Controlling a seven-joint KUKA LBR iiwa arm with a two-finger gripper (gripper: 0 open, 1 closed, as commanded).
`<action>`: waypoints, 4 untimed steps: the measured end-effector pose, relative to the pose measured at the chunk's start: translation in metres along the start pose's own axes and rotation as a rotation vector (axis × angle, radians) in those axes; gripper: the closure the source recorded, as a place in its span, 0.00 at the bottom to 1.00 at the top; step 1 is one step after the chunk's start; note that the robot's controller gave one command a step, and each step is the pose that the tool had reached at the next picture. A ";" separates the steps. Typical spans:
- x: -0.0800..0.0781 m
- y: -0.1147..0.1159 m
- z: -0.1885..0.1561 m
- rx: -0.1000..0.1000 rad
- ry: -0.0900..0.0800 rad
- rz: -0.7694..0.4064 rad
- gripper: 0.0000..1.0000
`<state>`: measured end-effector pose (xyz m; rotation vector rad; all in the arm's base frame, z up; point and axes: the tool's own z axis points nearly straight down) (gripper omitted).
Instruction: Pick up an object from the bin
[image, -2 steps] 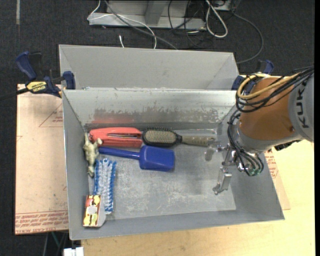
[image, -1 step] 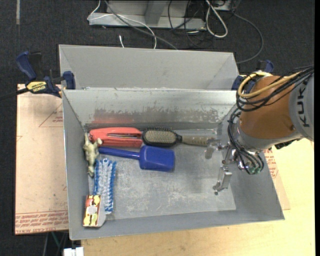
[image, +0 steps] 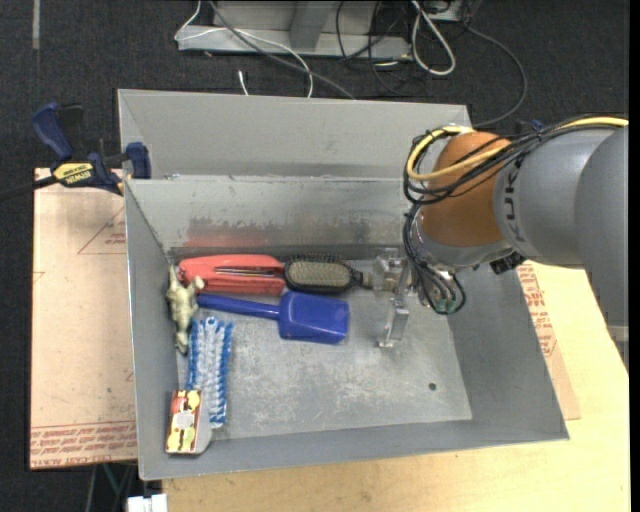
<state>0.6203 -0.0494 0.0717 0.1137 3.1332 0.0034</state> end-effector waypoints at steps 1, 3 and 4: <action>-0.016 -0.034 -0.053 0.004 -0.006 -0.138 0.00; -0.039 -0.031 0.002 0.001 0.000 0.167 0.00; -0.027 0.014 0.001 0.002 -0.005 -0.225 1.00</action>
Offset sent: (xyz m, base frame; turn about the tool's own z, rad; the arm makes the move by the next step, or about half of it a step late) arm 0.0282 -0.0566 0.0283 -0.1061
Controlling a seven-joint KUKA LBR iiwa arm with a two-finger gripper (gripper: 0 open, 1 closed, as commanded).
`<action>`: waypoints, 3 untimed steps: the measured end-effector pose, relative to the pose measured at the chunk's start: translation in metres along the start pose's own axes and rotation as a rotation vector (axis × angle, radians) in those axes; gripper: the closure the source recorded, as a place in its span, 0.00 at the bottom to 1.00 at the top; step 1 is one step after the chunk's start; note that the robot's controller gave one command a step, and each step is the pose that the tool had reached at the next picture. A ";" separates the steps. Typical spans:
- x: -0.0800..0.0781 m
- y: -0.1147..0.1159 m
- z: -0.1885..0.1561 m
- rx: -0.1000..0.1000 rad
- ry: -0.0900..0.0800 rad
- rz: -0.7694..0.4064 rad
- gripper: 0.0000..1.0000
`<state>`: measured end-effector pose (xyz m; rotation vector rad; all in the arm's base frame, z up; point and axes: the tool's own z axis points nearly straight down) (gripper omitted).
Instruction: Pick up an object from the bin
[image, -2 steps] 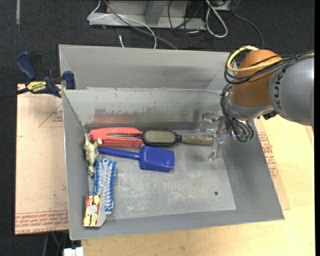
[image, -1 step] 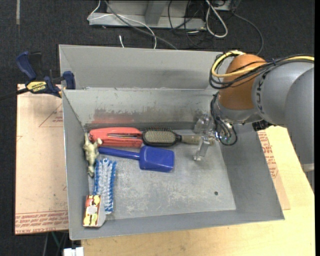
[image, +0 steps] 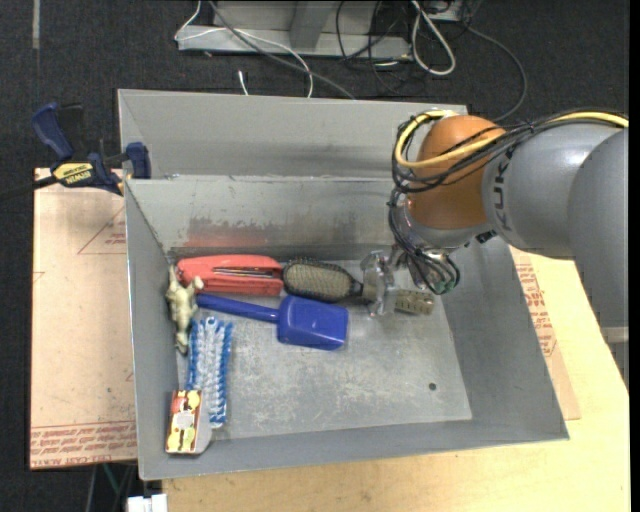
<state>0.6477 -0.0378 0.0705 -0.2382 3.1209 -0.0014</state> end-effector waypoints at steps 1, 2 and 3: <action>0.000 0.000 0.000 0.000 0.000 0.000 1.00; 0.003 0.001 -0.014 -0.003 0.011 0.000 1.00; 0.000 0.002 -0.062 -0.002 0.002 -0.001 1.00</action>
Offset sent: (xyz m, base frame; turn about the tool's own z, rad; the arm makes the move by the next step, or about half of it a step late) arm 0.0001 0.0003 0.0892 0.0001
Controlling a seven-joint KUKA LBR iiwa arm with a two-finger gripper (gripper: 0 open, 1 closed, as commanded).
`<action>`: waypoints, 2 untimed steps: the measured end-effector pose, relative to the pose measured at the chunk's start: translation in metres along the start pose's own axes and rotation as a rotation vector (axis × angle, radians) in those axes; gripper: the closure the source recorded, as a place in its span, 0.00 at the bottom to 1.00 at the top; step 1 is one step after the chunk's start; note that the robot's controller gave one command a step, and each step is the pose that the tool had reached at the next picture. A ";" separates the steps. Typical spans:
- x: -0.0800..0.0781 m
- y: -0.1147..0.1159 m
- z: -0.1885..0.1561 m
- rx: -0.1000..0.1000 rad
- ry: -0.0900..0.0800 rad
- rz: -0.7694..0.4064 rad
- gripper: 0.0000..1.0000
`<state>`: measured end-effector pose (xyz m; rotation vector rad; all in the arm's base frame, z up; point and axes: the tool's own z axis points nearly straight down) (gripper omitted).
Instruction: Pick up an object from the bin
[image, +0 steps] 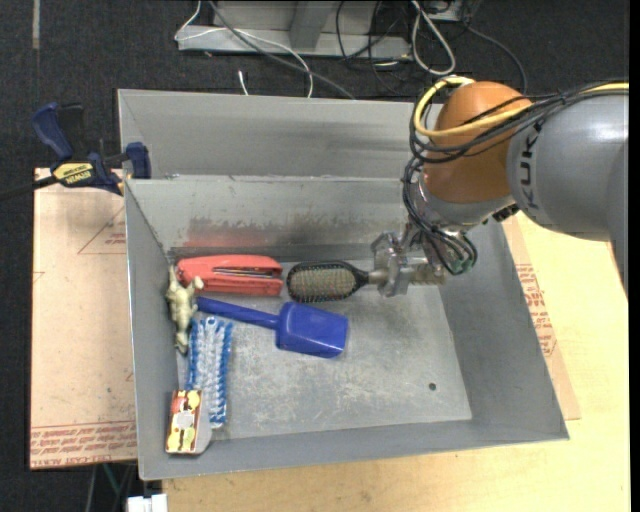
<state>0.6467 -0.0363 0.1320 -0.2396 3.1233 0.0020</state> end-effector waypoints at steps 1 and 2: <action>-0.002 0.000 -0.022 0.001 -0.006 0.001 1.00; -0.001 0.000 -0.026 0.000 -0.002 0.001 1.00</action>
Offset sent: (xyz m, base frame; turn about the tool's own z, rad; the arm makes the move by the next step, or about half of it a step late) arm 0.0014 0.0002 0.0401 0.0003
